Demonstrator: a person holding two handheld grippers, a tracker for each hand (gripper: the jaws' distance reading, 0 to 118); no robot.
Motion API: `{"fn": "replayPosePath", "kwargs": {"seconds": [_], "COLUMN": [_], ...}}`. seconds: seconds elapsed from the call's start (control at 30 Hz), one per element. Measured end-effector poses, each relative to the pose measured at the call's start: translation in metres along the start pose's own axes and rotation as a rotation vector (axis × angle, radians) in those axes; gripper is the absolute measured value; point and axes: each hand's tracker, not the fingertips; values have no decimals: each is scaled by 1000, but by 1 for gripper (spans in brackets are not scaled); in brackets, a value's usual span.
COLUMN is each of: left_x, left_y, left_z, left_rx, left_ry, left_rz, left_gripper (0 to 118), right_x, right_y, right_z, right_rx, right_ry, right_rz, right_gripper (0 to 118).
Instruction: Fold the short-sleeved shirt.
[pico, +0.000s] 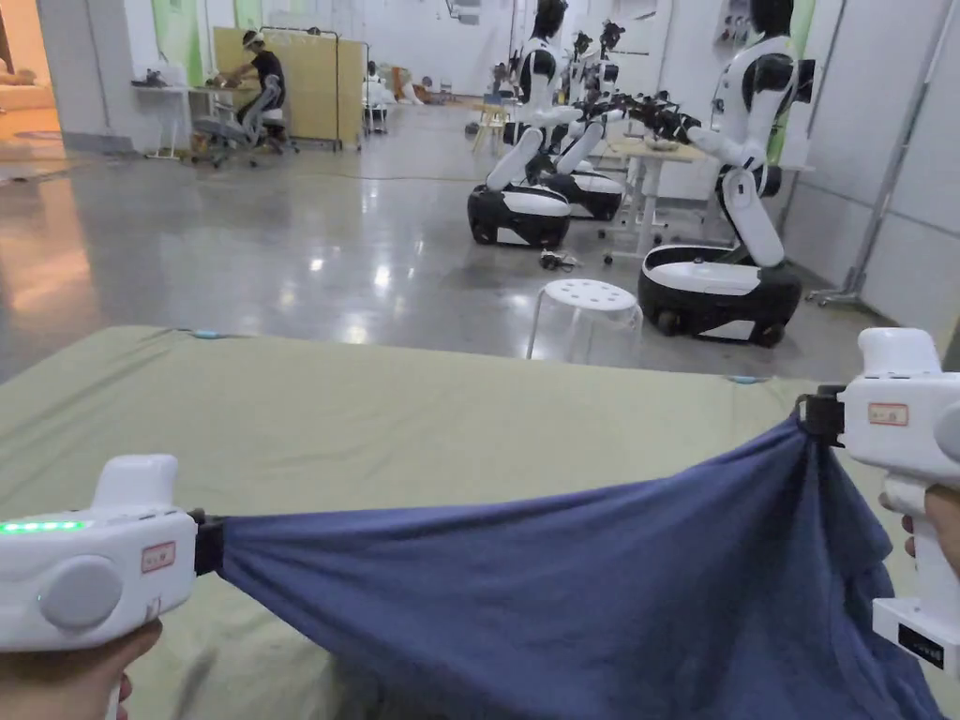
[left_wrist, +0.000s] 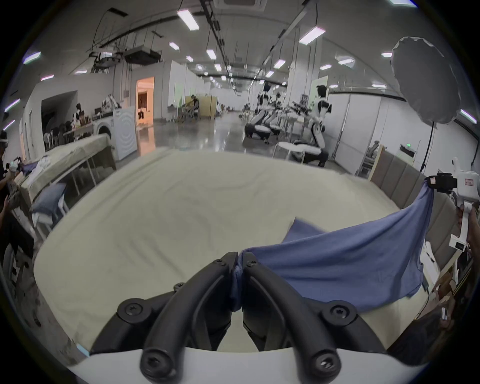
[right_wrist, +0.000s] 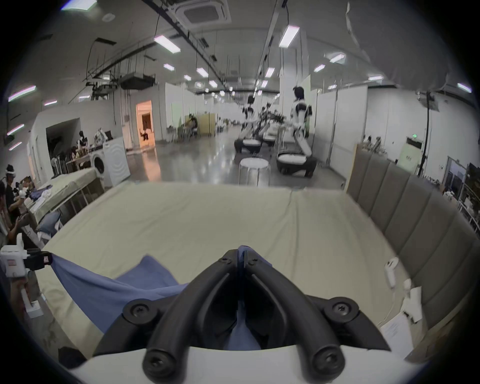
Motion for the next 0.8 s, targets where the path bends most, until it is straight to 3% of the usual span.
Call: {"fn": "replayPosePath", "kwargs": {"seconds": [0.23, 0.33, 0.47, 0.63, 0.8], "left_x": [51, 71, 87, 85, 76], "left_y": [139, 196, 265, 323, 324], "left_z": [-11, -22, -28, -36, -82], "left_rx": [138, 206, 281, 347, 317], "left_ry": [-2, 49, 75, 97, 176], "left_rz": [-79, -106, -100, -69, -122], "left_gripper": [6, 6, 6, 6, 6], "right_x": [31, 39, 40, 37, 30], "right_y": [119, 166, 218, 251, 229], "right_z": [37, 40, 39, 23, -25], "right_rx": [196, 262, 365, 404, 376], "right_ry": [-72, -60, -75, -81, -78], "right_rz": [-33, -82, -84, -70, -69], "right_gripper": [4, 4, 4, 4, 4]}}
